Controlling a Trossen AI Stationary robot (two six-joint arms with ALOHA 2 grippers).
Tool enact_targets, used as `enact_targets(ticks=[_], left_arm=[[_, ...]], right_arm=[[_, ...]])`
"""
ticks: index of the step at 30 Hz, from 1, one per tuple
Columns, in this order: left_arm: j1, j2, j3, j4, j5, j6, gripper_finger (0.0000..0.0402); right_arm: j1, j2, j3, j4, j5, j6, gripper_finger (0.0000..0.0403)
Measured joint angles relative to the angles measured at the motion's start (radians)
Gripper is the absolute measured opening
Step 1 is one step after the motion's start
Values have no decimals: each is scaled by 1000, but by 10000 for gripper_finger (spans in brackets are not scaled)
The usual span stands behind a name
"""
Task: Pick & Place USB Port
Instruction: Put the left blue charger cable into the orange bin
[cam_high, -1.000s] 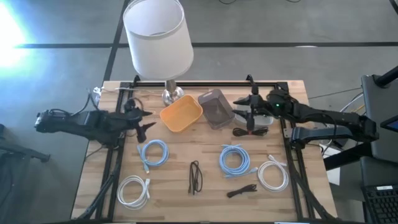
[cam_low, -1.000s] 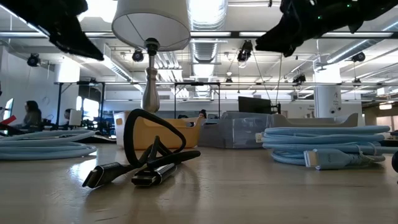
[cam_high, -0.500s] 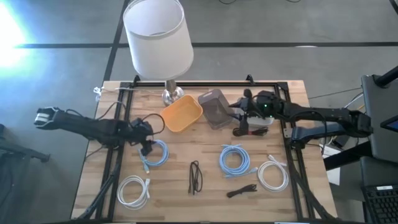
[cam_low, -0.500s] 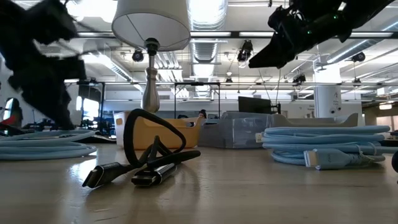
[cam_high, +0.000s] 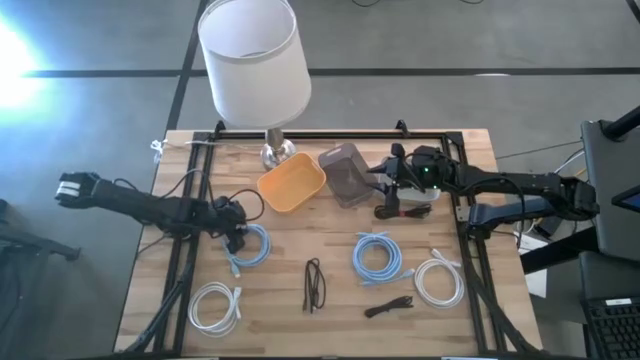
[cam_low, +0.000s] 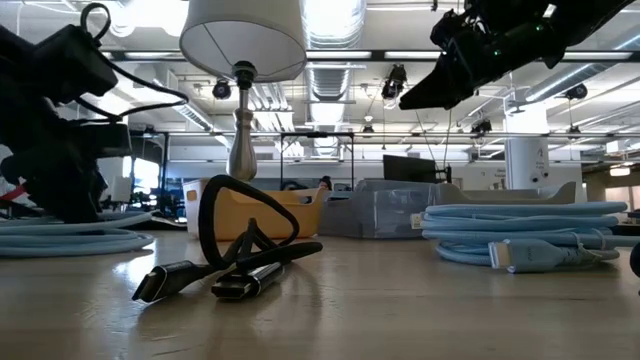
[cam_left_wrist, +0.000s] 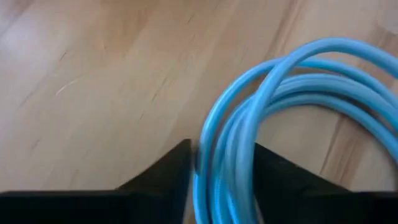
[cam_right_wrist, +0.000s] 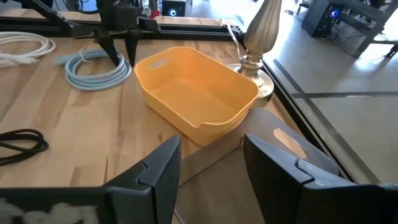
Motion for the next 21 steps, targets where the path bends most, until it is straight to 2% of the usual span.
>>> enact_targets(ticks=[5, 7, 12, 17, 21], left_arm=[[0, 1, 32, 2, 6, 3, 39], [0, 2, 54, 1, 1, 6, 18], [-2, 4, 135, 1, -44, 70, 25], [-10, 10, 270, 1, -93, 186, 21], [-11, 31, 374, 2, -203, 286, 23]], right_arm=[[0, 1, 0, -1, -1, 1, 166], [0, 1, 0, -1, -1, 3, 167], [0, 2, 0, -1, -2, 4, 164], [0, 2, 0, -1, -2, 4, 158], [0, 2, 0, -1, -2, 4, 155]])
